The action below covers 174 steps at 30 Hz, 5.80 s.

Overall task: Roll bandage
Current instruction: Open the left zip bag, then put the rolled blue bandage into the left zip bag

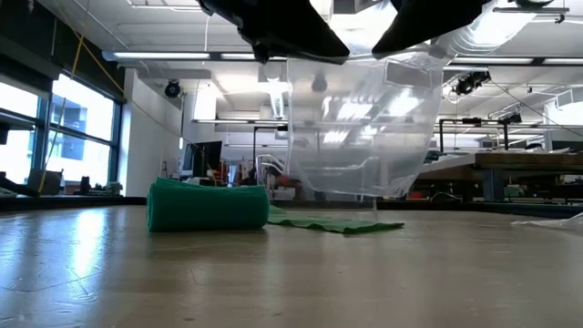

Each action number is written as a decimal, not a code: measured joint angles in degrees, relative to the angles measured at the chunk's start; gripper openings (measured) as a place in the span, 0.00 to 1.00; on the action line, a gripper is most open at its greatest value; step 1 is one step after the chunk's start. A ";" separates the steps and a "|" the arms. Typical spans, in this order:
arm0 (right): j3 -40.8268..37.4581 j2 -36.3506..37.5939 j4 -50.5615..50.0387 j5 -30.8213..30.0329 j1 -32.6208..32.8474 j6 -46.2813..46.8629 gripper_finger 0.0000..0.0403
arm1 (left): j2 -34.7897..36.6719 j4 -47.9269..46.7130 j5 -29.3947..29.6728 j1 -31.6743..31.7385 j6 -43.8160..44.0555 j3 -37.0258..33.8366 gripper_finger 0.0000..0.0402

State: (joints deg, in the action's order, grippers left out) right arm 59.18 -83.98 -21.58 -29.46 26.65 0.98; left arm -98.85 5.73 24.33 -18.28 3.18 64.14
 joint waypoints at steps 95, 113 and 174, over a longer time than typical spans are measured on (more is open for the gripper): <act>0.00 -1.56 1.76 3.90 -1.65 -19.53 0.00 | 1.62 0.46 -12.48 7.24 6.00 0.02 0.11; 0.00 -1.58 8.31 1.57 0.42 -29.94 0.00 | 4.00 -5.15 -6.32 6.86 4.02 0.02 0.00; 21.71 -39.78 11.92 39.35 -19.87 -22.42 0.53 | 5.18 -75.88 31.81 -18.48 59.47 -3.02 0.00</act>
State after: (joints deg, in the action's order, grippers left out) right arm 80.89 -123.76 -9.65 9.89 6.78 -21.44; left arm -93.67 -70.15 56.14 -36.76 62.65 61.12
